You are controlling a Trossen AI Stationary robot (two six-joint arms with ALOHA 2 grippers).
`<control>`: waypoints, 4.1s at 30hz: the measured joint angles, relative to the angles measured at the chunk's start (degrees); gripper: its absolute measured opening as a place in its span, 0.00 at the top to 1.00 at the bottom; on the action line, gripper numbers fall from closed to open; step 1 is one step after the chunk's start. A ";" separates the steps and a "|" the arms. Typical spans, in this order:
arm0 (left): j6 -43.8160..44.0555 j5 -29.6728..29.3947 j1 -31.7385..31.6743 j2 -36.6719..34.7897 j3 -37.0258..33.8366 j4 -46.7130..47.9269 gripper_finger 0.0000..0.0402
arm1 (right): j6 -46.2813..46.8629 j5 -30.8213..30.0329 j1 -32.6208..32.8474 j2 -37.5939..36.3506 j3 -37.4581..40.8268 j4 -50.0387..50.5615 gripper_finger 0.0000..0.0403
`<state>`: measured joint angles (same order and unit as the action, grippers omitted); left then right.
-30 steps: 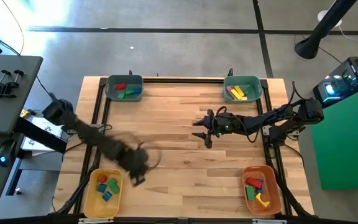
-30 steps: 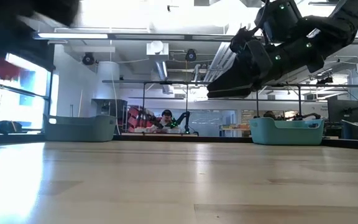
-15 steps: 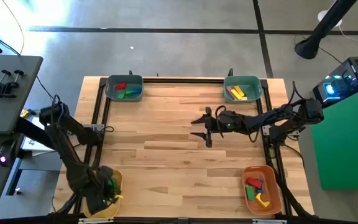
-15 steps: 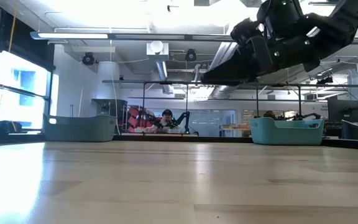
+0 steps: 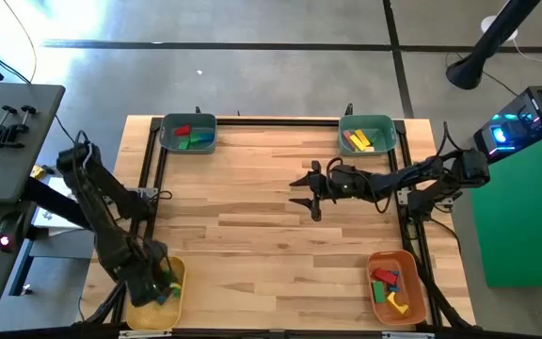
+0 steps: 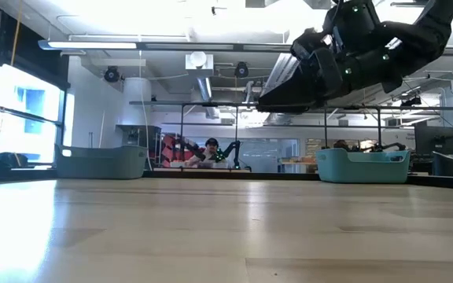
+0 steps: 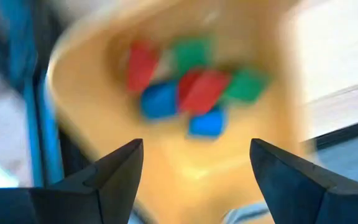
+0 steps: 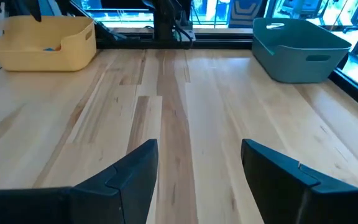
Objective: Sort blocks by size
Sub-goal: Return to Home Position
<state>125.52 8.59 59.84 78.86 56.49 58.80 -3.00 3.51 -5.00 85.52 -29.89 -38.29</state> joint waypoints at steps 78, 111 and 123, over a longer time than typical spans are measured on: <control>-129.43 -1.42 -67.41 -57.22 -42.73 -70.69 1.00 | 10.01 -3.53 7.20 -77.66 29.33 17.98 1.00; -129.75 -1.91 -67.44 -77.91 -55.80 -60.28 1.00 | 8.08 -4.52 8.33 -77.44 29.35 33.73 1.00; -129.65 -3.43 -66.00 -78.16 -55.80 -60.97 1.00 | 8.08 -4.32 8.98 -78.98 29.35 37.36 1.00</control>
<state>-4.13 5.16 -6.15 0.70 0.69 -2.17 5.08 -0.81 3.98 6.53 -0.54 -0.93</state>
